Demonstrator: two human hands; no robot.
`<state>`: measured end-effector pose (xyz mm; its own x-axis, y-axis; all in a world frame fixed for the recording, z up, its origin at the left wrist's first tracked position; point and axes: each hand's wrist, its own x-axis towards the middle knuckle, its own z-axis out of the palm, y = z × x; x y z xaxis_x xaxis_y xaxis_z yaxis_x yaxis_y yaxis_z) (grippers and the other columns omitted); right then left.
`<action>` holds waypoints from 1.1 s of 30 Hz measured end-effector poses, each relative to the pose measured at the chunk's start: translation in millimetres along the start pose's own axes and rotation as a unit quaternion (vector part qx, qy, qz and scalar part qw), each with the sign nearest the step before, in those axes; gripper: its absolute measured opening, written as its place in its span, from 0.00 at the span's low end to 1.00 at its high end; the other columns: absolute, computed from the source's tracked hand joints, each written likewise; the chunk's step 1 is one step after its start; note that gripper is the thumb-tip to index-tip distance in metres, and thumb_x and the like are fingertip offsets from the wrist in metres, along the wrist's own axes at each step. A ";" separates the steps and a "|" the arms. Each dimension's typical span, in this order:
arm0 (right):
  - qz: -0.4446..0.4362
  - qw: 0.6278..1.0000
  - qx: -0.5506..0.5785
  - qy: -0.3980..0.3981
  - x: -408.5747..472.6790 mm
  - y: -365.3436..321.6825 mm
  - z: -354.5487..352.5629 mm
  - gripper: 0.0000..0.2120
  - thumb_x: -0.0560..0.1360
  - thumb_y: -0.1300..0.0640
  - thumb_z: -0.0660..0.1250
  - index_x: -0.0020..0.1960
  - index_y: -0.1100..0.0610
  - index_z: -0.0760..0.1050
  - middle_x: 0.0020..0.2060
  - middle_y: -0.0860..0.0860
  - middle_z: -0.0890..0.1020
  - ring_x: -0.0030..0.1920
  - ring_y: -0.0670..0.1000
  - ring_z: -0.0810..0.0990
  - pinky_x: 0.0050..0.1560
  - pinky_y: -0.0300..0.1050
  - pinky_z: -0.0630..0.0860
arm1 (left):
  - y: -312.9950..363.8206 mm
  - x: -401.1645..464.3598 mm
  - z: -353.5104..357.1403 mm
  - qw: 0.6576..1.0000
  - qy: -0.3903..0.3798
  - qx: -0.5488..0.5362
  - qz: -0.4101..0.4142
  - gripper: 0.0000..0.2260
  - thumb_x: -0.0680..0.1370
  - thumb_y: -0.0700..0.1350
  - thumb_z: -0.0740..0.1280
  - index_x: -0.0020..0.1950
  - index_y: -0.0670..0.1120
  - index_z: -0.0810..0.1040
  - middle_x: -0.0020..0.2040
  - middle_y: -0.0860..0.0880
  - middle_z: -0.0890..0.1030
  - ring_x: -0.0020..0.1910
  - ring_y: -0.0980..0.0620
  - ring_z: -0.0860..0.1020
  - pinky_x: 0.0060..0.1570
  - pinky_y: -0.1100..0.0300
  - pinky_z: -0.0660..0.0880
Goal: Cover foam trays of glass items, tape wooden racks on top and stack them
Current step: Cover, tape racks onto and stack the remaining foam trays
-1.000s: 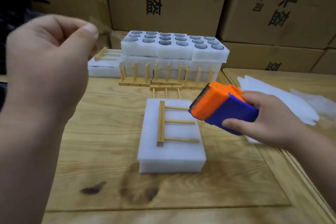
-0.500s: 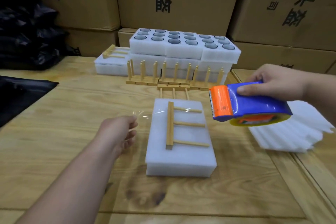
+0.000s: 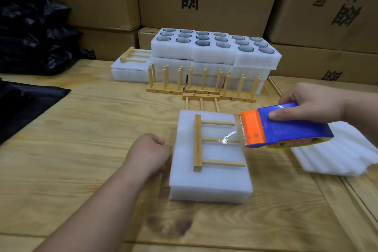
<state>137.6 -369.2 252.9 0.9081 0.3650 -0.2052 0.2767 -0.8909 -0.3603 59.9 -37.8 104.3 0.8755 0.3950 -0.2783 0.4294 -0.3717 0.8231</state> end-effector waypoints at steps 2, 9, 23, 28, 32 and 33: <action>-0.001 1.000 -0.001 -0.004 1.7 2.7 -0.1 0.29 0.57 0.21 0.64 0.32 0.46 0.81 0.26 0.46 0.79 0.26 0.44 0.74 0.32 0.42 0.68 | 9.1 0.1 -3.8 0.995 0.060 -0.029 0.076 0.08 0.78 0.48 0.67 0.55 0.50 0.80 0.46 0.50 0.85 0.43 0.48 0.82 0.44 0.57 0.77; 0.003 0.999 0.003 -0.036 8.3 9.1 3.9 0.33 0.56 0.19 0.63 0.35 0.49 0.82 0.29 0.49 0.83 0.28 0.45 0.78 0.33 0.41 0.70 | 71.4 -40.8 42.0 0.912 -0.119 0.127 0.371 0.43 0.70 0.71 0.66 0.81 0.60 0.54 0.79 0.65 0.53 0.74 0.70 0.46 0.68 0.72 0.48; 0.044 0.991 0.099 -0.079 -0.8 43.3 6.1 0.25 0.66 0.32 0.70 0.36 0.56 0.82 0.29 0.48 0.80 0.29 0.47 0.78 0.31 0.37 0.71 | 71.8 -41.9 80.2 0.786 -0.104 0.472 0.386 0.51 0.72 0.80 0.49 0.83 0.49 0.39 0.84 0.50 0.42 0.82 0.50 0.40 0.79 0.47 0.39; 0.107 0.990 0.042 -0.075 -21.1 73.0 -11.1 0.41 0.55 0.18 0.69 0.42 0.56 0.84 0.33 0.57 0.84 0.31 0.53 0.82 0.32 0.40 0.73 | 70.9 -40.5 81.8 0.780 -0.109 0.484 0.381 0.50 0.73 0.79 0.48 0.83 0.49 0.40 0.83 0.49 0.39 0.81 0.50 0.37 0.79 0.47 0.37; 0.125 0.988 -0.014 -0.085 -20.0 67.4 -14.6 0.41 0.54 0.17 0.67 0.42 0.53 0.84 0.34 0.55 0.85 0.35 0.55 0.84 0.35 0.43 0.74 | 69.3 -40.6 84.8 0.780 -0.102 0.481 0.387 0.49 0.73 0.78 0.49 0.83 0.48 0.41 0.83 0.49 0.38 0.81 0.50 0.37 0.79 0.47 0.36; 0.128 0.986 -0.032 -0.100 -17.5 59.3 -15.7 0.38 0.56 0.18 0.68 0.41 0.52 0.84 0.33 0.53 0.85 0.33 0.53 0.83 0.35 0.43 0.74 | 69.0 -40.7 85.1 0.778 -0.100 0.485 0.386 0.49 0.73 0.78 0.49 0.83 0.48 0.40 0.83 0.48 0.38 0.81 0.50 0.37 0.79 0.47 0.36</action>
<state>143.1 -432.7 249.4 0.8727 0.1669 -0.4588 0.0722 -0.9736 -0.2167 72.8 -151.0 130.3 0.9305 -0.3644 -0.0373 -0.3624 -0.9307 0.0503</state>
